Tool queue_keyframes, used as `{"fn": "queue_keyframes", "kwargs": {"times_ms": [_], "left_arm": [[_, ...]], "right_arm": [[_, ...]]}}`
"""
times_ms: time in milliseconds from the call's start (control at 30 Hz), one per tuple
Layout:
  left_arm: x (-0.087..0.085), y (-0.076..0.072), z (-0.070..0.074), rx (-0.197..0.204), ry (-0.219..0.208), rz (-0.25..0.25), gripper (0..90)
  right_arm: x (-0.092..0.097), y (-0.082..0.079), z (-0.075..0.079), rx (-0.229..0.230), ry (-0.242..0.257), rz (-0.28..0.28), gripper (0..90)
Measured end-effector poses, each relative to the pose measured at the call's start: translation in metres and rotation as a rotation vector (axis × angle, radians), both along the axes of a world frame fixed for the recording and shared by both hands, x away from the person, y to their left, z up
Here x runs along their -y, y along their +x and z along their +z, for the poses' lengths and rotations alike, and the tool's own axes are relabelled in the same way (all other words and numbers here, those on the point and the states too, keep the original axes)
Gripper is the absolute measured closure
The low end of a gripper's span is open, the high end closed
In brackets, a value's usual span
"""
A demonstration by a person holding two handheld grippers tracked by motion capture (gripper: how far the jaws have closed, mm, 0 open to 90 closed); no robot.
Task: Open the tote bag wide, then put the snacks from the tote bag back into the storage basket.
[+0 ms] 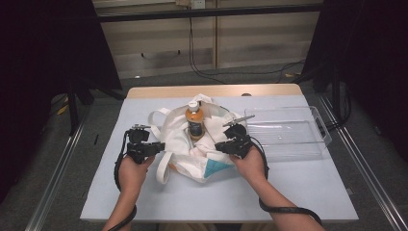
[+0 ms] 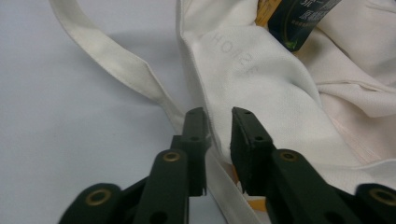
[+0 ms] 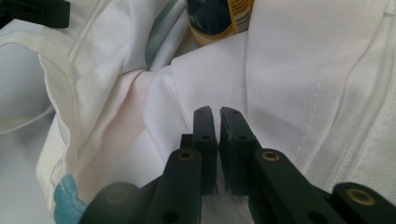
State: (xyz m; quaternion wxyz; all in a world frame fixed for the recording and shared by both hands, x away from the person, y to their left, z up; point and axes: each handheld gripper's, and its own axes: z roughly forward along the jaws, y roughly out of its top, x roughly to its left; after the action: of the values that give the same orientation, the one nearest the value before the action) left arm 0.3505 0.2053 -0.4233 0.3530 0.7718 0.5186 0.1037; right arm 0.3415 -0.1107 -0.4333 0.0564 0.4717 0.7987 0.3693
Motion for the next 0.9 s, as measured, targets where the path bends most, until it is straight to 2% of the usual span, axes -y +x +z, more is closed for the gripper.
{"fn": "queue_keyframes", "kwargs": {"times_ms": [67,167,267,333,400,500,667,767,900], "left_arm": [[-0.001,0.000,0.001,0.028,-0.015,0.008,68.3],[-0.004,0.000,0.005,0.038,-0.033,-0.003,62.9],[-0.004,0.000,0.009,0.050,-0.030,-0.020,59.4],[-0.003,-0.001,0.010,0.067,-0.012,-0.022,53.5],[-0.002,-0.002,0.011,0.076,-0.020,-0.014,48.1],[-0.004,-0.001,0.013,0.089,-0.009,-0.012,40.7],[-0.005,-0.001,0.013,0.086,-0.020,-0.013,33.2],[-0.005,0.000,0.012,0.086,0.003,-0.026,27.9],[-0.005,-0.002,0.015,0.101,0.002,-0.027,22.2]], "right_arm": [[0.001,0.001,0.002,0.006,0.004,-0.016,78.1],[0.002,0.003,0.005,0.013,-0.009,-0.023,70.6],[0.002,0.004,0.007,0.032,-0.028,-0.041,60.4],[0.003,0.005,0.008,0.031,-0.021,-0.044,57.9],[0.003,0.006,0.009,0.037,-0.029,-0.049,54.3],[0.005,0.008,0.011,0.042,-0.022,-0.059,50.0],[0.004,0.009,0.013,0.055,-0.021,-0.061,42.3],[0.004,0.010,0.012,0.059,-0.011,-0.069,38.6],[0.001,0.012,0.014,0.064,-0.013,-0.070,32.8]]}}
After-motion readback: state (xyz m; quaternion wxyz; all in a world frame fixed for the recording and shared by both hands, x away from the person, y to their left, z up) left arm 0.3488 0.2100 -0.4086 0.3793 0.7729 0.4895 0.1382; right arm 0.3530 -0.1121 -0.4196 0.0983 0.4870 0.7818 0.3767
